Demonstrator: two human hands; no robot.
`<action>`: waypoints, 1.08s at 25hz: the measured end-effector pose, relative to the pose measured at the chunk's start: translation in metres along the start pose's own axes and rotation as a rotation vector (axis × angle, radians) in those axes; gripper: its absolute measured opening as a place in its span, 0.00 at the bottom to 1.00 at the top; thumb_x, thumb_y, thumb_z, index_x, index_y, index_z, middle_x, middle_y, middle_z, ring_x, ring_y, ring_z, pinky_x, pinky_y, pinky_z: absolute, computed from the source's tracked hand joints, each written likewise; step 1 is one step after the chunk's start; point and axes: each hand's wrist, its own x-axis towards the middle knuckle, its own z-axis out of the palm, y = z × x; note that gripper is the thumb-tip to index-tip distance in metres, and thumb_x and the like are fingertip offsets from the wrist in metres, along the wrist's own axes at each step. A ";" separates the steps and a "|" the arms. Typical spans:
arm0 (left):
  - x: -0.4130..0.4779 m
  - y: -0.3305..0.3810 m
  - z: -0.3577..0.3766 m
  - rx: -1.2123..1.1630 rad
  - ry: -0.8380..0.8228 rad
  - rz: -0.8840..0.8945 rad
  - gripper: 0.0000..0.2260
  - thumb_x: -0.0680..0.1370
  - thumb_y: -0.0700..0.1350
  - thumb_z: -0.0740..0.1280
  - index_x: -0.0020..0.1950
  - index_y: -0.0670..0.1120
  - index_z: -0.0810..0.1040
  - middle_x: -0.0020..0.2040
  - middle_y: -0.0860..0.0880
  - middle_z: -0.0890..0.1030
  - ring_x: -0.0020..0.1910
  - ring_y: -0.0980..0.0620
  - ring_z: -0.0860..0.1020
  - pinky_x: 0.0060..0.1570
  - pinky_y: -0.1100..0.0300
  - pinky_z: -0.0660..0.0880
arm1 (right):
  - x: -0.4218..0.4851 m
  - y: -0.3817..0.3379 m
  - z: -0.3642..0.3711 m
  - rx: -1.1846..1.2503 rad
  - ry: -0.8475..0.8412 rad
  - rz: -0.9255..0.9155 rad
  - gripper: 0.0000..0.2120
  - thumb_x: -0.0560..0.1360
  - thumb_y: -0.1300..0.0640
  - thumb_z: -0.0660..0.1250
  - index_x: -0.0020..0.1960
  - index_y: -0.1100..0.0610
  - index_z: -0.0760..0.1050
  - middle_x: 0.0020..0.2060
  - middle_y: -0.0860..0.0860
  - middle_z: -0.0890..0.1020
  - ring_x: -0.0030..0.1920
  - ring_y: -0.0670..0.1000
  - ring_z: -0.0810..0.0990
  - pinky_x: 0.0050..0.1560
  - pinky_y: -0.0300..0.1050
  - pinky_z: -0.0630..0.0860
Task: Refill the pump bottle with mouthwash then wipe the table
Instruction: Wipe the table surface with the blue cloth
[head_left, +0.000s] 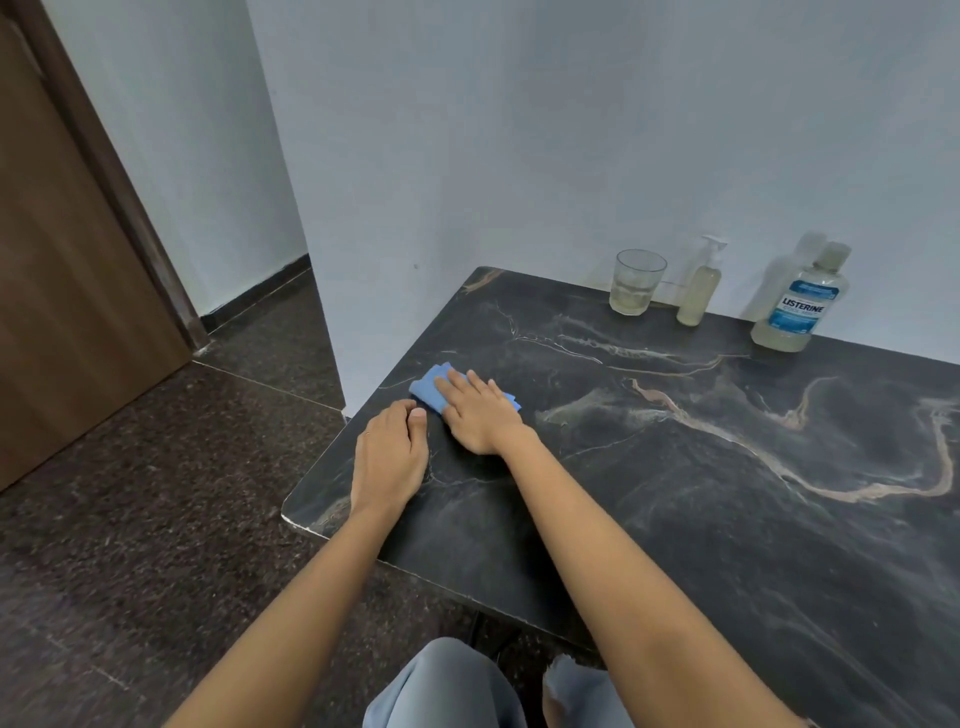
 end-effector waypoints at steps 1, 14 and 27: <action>0.000 0.000 0.000 0.013 -0.003 0.000 0.13 0.83 0.48 0.54 0.55 0.45 0.76 0.49 0.49 0.80 0.50 0.47 0.76 0.51 0.52 0.70 | 0.012 0.006 -0.005 -0.001 -0.018 0.020 0.25 0.82 0.53 0.44 0.78 0.52 0.44 0.78 0.50 0.45 0.77 0.54 0.43 0.75 0.53 0.40; 0.003 -0.004 0.001 0.044 -0.006 0.012 0.13 0.83 0.48 0.53 0.49 0.46 0.75 0.42 0.51 0.78 0.45 0.49 0.75 0.51 0.50 0.70 | -0.122 0.234 -0.037 0.112 0.148 0.638 0.26 0.82 0.53 0.44 0.78 0.54 0.44 0.78 0.51 0.45 0.77 0.56 0.45 0.75 0.56 0.42; -0.008 -0.019 -0.030 -0.053 -0.190 0.037 0.13 0.84 0.50 0.54 0.52 0.47 0.76 0.47 0.51 0.79 0.46 0.51 0.75 0.47 0.56 0.68 | -0.184 -0.027 0.065 0.016 0.163 0.082 0.26 0.82 0.51 0.44 0.78 0.52 0.43 0.78 0.49 0.43 0.77 0.53 0.40 0.74 0.51 0.35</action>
